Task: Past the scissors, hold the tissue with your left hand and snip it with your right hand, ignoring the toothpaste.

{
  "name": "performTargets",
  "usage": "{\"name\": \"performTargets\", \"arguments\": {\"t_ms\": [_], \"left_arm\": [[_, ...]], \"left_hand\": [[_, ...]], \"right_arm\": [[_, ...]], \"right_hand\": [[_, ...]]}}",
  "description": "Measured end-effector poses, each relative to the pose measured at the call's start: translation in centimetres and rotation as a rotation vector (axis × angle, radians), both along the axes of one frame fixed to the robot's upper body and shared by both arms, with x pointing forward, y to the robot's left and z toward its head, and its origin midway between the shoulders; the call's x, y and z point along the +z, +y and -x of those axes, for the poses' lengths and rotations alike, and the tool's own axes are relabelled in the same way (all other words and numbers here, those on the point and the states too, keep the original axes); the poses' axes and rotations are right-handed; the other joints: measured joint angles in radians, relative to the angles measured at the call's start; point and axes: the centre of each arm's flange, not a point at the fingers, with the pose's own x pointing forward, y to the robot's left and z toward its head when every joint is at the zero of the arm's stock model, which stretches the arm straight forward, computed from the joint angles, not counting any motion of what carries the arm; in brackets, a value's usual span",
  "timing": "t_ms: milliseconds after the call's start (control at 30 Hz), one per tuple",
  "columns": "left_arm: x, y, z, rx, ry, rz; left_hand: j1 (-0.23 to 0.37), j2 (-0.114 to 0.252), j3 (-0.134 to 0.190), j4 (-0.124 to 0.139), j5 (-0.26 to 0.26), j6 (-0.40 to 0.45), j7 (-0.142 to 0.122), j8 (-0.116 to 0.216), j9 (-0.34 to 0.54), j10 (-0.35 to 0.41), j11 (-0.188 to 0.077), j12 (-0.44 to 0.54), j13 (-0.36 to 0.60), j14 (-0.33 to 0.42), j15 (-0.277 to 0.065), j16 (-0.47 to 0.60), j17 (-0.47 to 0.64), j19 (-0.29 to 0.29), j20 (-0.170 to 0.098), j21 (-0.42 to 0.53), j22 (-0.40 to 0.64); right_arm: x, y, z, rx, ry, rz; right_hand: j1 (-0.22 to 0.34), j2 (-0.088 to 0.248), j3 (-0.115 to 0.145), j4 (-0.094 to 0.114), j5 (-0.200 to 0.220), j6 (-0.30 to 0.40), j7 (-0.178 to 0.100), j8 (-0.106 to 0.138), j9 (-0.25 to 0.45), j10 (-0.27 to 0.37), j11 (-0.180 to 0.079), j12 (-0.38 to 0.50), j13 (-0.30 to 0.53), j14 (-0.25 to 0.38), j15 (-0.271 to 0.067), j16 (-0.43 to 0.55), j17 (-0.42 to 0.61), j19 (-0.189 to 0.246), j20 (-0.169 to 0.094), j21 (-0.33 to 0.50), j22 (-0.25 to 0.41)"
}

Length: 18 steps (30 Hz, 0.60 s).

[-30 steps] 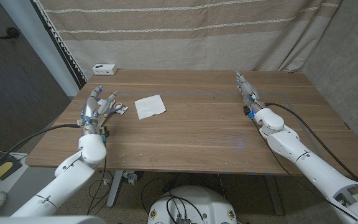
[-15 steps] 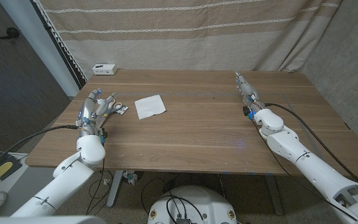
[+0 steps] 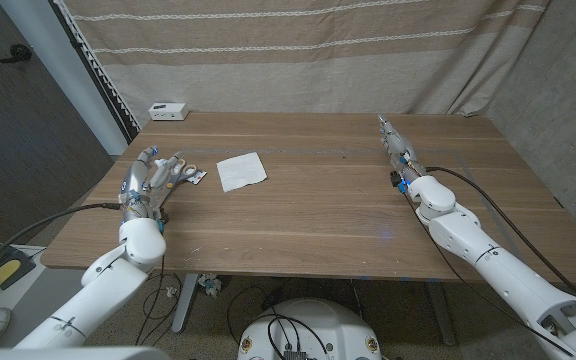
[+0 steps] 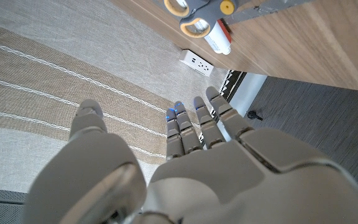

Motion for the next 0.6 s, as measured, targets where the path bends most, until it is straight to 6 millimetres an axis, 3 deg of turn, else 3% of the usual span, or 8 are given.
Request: {"name": "performTargets", "arguments": {"t_ms": [333, 433, 600], "left_arm": [[-0.4, 0.6, 0.3, 0.034, 0.012, 0.001], [-0.4, 0.7, 0.3, 0.042, 0.011, -0.002], [-0.7, 1.1, 0.2, 0.062, 0.016, -0.005]], "left_hand": [[0.003, 0.003, 0.0, 0.0, 0.0, 0.0, -0.014, 0.002, 0.005, -0.004, -0.004, 0.0, 0.005, 0.0, 0.0, 0.004, 0.003, 0.0, 0.0, 0.0, 0.0], [0.023, 0.01, 0.008, -0.002, 0.0, 0.011, -0.025, 0.014, 0.009, 0.003, -0.011, 0.001, 0.009, 0.011, 0.0, 0.008, 0.006, 0.0, 0.0, 0.0, 0.0], [0.058, 0.021, 0.023, -0.017, 0.0, 0.023, -0.018, 0.021, 0.014, 0.012, -0.02, 0.008, 0.014, 0.025, 0.0, 0.008, 0.01, 0.0, 0.0, 0.0, 0.0]], "right_arm": [[-0.2, -0.1, 0.3, -0.003, 0.0, -0.002], [-0.2, 0.0, 0.3, -0.002, 0.0, -0.003], [-0.3, 0.0, 0.3, -0.001, 0.001, -0.003]], "right_hand": [[0.0, 0.0, -0.004, -0.004, 0.008, 0.0, 0.0, 0.0, 0.0, 0.0, 0.0, 0.0, 0.0, 0.0, 0.0, 0.0, 0.0, 0.0, 0.0, 0.0, 0.0], [0.0, 0.0, -0.004, -0.004, 0.008, 0.0, 0.0, 0.0, 0.0, 0.0, 0.0, 0.0, 0.0, 0.0, 0.0, 0.0, 0.0, 0.0, 0.0, 0.0, 0.0], [0.0, 0.0, -0.004, -0.004, 0.008, 0.0, 0.0, 0.0, 0.0, 0.0, 0.0, 0.0, 0.0, 0.0, 0.0, 0.0, 0.0, 0.0, 0.0, 0.0, 0.0]]}}
